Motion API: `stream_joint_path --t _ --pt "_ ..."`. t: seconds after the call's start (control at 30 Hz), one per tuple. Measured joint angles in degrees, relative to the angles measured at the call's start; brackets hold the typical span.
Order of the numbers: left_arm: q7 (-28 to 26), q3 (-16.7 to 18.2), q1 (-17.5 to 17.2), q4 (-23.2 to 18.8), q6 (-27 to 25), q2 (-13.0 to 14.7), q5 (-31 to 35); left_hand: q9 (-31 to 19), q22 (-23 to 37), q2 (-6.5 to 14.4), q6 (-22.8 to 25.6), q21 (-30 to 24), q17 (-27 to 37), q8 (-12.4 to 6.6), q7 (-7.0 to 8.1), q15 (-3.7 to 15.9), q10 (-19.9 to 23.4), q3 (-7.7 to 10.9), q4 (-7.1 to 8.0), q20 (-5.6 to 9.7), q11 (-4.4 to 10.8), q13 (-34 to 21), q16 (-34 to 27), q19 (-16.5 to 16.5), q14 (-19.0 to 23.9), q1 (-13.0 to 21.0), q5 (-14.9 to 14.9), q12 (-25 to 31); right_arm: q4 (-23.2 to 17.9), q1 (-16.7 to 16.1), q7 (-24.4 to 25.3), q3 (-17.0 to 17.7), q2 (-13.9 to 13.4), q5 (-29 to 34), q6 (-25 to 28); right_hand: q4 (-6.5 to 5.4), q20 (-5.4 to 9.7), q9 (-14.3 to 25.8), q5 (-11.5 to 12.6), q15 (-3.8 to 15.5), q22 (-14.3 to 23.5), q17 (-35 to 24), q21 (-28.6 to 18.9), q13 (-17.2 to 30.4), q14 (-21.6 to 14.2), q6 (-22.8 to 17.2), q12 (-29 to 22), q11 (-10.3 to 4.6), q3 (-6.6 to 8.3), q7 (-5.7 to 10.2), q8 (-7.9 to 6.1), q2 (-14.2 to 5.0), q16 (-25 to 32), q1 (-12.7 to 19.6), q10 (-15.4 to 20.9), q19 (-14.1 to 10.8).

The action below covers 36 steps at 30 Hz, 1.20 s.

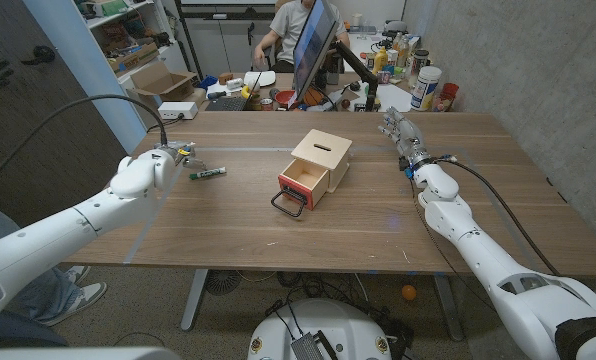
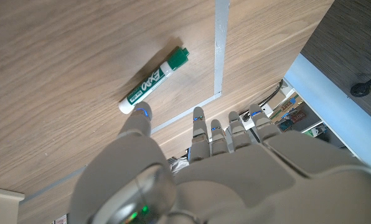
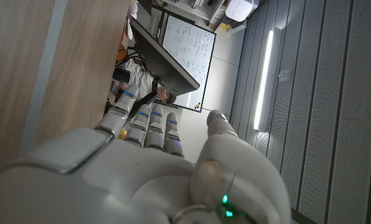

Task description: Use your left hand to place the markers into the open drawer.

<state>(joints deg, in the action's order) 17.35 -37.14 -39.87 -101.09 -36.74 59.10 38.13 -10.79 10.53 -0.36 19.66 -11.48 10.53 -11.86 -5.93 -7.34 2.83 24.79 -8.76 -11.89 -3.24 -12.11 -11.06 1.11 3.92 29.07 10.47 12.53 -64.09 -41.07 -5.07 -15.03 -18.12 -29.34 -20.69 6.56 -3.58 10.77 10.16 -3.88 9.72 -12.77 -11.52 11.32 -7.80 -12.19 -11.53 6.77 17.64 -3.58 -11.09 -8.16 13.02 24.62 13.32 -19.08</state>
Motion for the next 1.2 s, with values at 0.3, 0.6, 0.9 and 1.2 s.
stream_joint_path --t 0.3,0.6,0.9,1.2 --pt "-2.29 -0.9 1.52 3.15 2.3 -1.68 -1.76 0.0 0.0 0.0 1.14 0.0 0.0 0.0 0.52 0.31 0.5 -0.15 0.15 0.0 0.5 0.07 0.0 0.0 0.3 0.45 0.0 0.28 -1.47 -0.83 1.4 0.02 -0.34 0.31 -0.21 0.0 0.0 0.0 0.0 0.0 0.0 0.0 0.0 0.0 0.0 0.01 0.0 0.0 0.0 0.0 0.0 0.0 0.0 0.0 -0.01 0.0" --pt "-3.8 -1.34 2.01 4.55 3.2 -2.68 -3.55 0.0 0.0 -0.01 1.36 0.0 0.0 -0.01 0.3 0.54 0.5 -0.15 0.15 0.0 0.5 0.14 0.0 0.0 0.53 0.45 0.0 0.28 -2.5 -1.58 2.23 0.05 -0.53 0.37 -0.66 0.0 0.0 0.0 0.0 0.0 0.0 -0.01 0.0 0.0 0.01 0.01 0.0 -0.01 0.0 0.0 0.0 0.0 0.0 0.0 -0.01 0.0" --pt "-3.94 -1.84 2.09 4.65 3.09 -2.93 -4.85 0.0 0.0 -0.01 1.96 0.0 0.0 -0.03 0.51 0.29 0.72 -0.15 0.15 0.0 0.72 0.13 0.0 -0.01 0.77 0.45 0.0 0.28 -2.75 -1.83 2.33 0.02 -0.6 0.17 -0.75 0.0 0.0 0.0 0.0 0.0 0.0 -0.01 0.0 0.0 0.01 0.01 0.0 -0.01 0.0 0.0 0.0 0.0 0.0 0.0 -0.01 0.0" --pt "-3.29 -2.79 2.25 4.01 2.23 -2.71 -5.26 0.0 0.0 0.22 2.98 0.0 -0.01 -0.05 0.1 0.29 1.02 -0.15 0.15 0.0 0.59 0.13 0.0 0.0 0.77 0.67 0.0 0.66 -2.76 -1.84 2.08 -0.04 -0.63 -0.23 -0.75 0.0 -0.02 0.0 0.0 0.0 0.0 -0.02 0.0 0.0 0.01 0.01 0.0 -0.01 0.0 0.0 0.0 0.0 0.0 0.0 -0.02 0.02"
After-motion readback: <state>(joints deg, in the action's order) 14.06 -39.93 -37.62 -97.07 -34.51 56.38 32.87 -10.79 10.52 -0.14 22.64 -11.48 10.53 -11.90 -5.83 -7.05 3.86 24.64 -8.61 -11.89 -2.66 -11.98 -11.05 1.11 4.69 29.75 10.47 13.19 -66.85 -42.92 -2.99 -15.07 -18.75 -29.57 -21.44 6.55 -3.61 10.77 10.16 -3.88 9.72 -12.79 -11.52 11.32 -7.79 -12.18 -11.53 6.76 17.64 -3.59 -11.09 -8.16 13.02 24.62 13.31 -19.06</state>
